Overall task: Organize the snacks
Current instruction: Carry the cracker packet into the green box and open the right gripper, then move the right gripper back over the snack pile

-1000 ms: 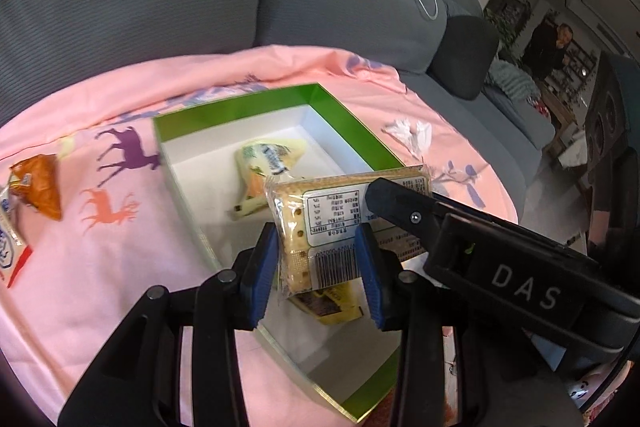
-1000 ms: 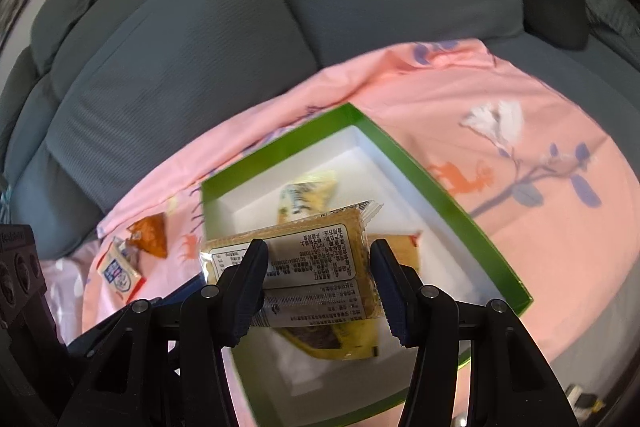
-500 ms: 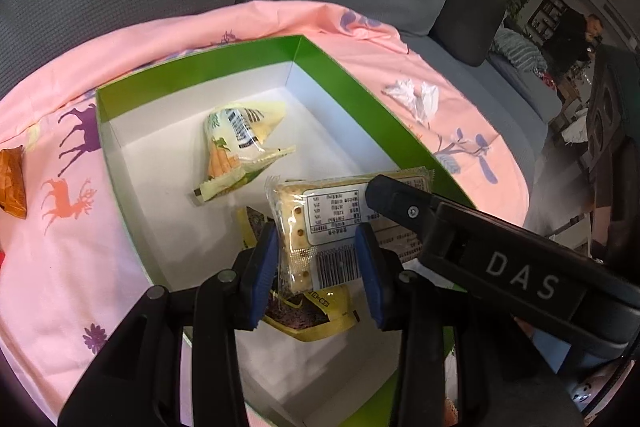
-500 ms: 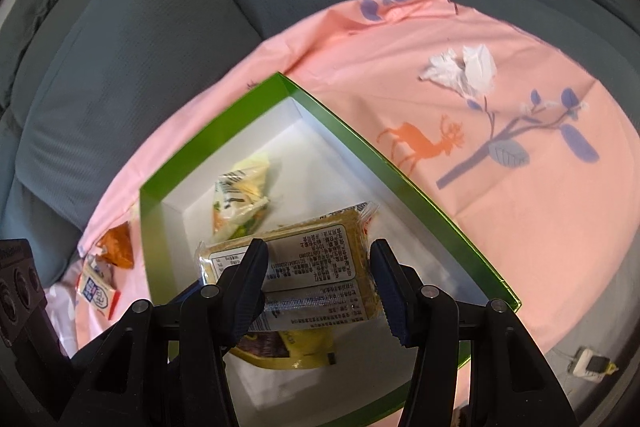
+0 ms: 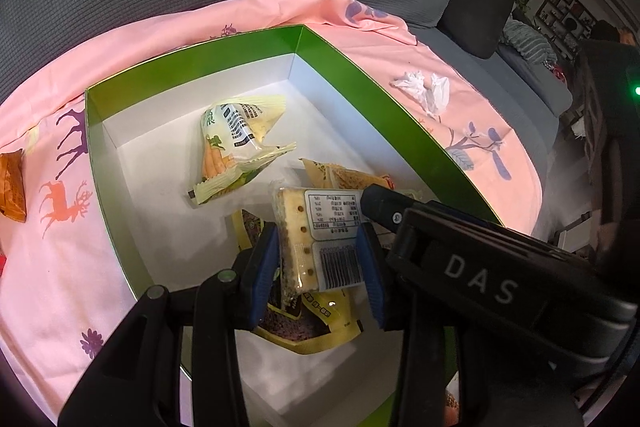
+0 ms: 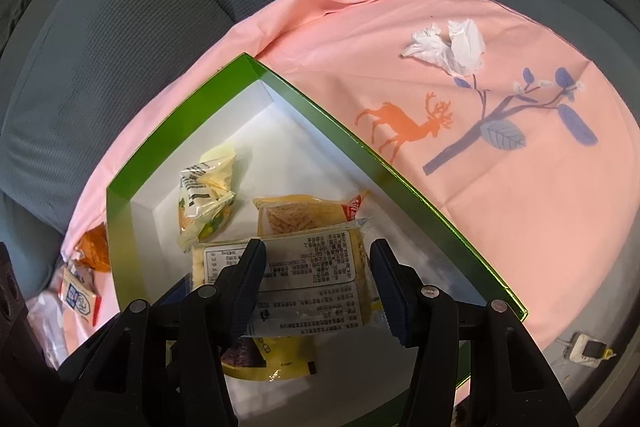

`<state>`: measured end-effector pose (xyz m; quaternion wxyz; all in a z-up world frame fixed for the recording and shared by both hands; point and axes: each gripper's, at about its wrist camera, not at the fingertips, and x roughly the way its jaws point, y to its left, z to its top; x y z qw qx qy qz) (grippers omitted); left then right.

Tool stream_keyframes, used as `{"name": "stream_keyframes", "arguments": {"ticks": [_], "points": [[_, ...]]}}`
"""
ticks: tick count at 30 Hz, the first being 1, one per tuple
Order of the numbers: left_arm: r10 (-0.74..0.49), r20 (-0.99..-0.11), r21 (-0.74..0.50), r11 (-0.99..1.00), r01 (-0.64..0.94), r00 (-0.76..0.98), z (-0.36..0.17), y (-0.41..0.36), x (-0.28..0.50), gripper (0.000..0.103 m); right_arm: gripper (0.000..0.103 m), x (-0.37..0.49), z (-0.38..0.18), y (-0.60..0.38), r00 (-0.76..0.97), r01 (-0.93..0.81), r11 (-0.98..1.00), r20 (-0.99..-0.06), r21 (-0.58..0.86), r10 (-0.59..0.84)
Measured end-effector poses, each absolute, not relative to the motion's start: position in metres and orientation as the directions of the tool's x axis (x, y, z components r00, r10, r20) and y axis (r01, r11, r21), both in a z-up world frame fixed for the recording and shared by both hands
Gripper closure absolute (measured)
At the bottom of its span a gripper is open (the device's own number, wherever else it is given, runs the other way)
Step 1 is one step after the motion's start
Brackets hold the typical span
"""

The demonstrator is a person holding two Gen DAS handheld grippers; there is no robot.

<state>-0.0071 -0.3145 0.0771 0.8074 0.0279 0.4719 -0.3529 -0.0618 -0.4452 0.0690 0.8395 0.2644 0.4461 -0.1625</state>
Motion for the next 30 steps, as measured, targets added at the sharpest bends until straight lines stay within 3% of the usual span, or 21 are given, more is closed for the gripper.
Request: {"name": "stream_keyframes", "arguments": {"ticks": [7, 19, 30], "points": [[-0.550, -0.759, -0.269, 0.752, 0.601, 0.349, 0.092, -0.299, -0.016, 0.061, 0.043, -0.059, 0.070, -0.442, 0.546, 0.507, 0.813, -0.837, 0.286, -0.046], [-0.553, -0.680, -0.323, 0.816, 0.480, 0.481, 0.124, -0.198, -0.018, 0.017, 0.026, -0.062, 0.099, -0.410, 0.633, 0.428, 0.860, -0.771, 0.279, -0.065], [-0.345, -0.756, -0.296, 0.938, 0.179, 0.556, 0.104, -0.061, -0.013, 0.016, 0.019, -0.053, 0.123, -0.340, 0.712, 0.241, 0.943, -0.703, 0.228, -0.011]]}}
